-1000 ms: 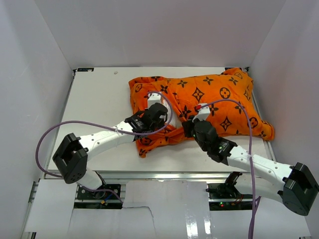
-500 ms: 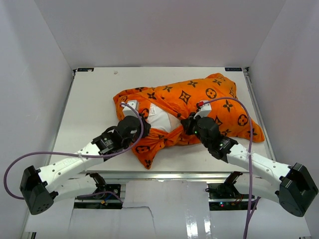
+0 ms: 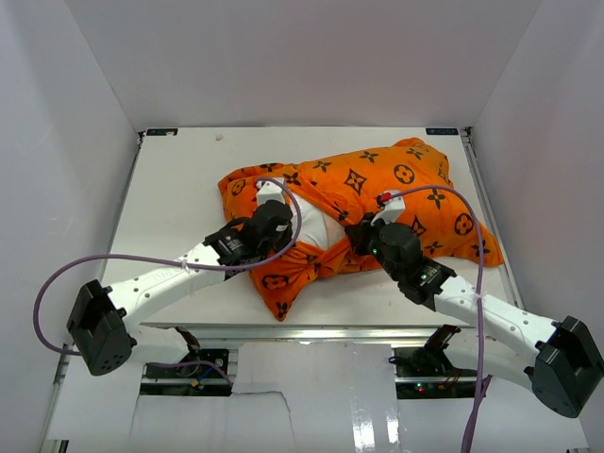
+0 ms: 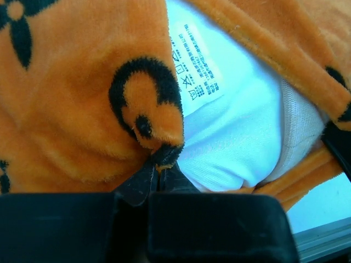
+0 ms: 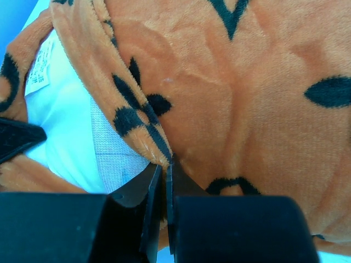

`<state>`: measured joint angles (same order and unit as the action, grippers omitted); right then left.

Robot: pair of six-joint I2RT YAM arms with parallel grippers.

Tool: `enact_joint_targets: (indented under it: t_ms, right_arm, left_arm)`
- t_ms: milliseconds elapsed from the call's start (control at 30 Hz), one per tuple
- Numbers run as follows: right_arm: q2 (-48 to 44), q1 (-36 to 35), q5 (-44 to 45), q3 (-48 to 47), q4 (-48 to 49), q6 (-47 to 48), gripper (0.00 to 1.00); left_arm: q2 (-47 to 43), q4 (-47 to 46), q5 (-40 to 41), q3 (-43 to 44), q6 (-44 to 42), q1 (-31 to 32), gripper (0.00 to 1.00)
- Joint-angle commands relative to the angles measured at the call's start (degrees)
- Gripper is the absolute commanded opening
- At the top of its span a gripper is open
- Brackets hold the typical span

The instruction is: Remove the pillowcase from the pillow

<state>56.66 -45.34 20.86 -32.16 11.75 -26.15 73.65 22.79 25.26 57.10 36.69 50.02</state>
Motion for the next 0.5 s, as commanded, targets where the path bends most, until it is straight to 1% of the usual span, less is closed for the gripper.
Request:
enact_joint_targets:
  t_ms: [0,100,133,167,200,233,267,300,467]
  right_arm:
    - [-0.86,0.78,4.18,0.0,0.56,1.8,0.08]
    - [1.78,1.13,5.95,-2.2,0.3,2.16,0.08]
    - [3.44,1.31,5.68,-2.9,0.21,2.07,0.08]
    - [4.06,1.4,4.81,-3.78,0.21,1.9,0.08]
    - [4.59,1.31,4.19,-4.13,0.29,1.37,0.08]
    - [5.47,1.4,3.75,-4.4,0.29,1.19,0.08]
    - [5.65,1.4,3.14,-4.31,0.73,0.84,0.08]
    - [5.65,1.31,2.7,-4.05,1.34,0.67,0.08]
    - [4.69,1.31,2.51,-2.99,2.75,0.4,0.08]
  left_arm:
    - [-1.92,3.4,-1.34,2.84,0.32,-0.27,0.0]
    - [-5.96,4.37,-3.8,3.98,0.05,-0.19,0.0]
    - [-6.75,4.63,-4.16,4.16,-0.12,-0.19,0.03]
    - [-7.55,4.72,-4.51,4.25,-0.39,-0.27,0.34]
    - [-8.68,4.81,-4.95,4.16,-0.56,-0.19,0.37]
    - [-8.87,5.07,-5.13,4.07,-0.56,-0.19,0.37]
    - [-9.05,5.77,-5.04,3.98,-0.56,-0.27,0.15]
    - [-8.79,6.13,-4.69,3.72,-0.39,-0.19,0.0]
    - [-9.75,6.22,-3.02,1.44,0.66,-0.27,0.0]
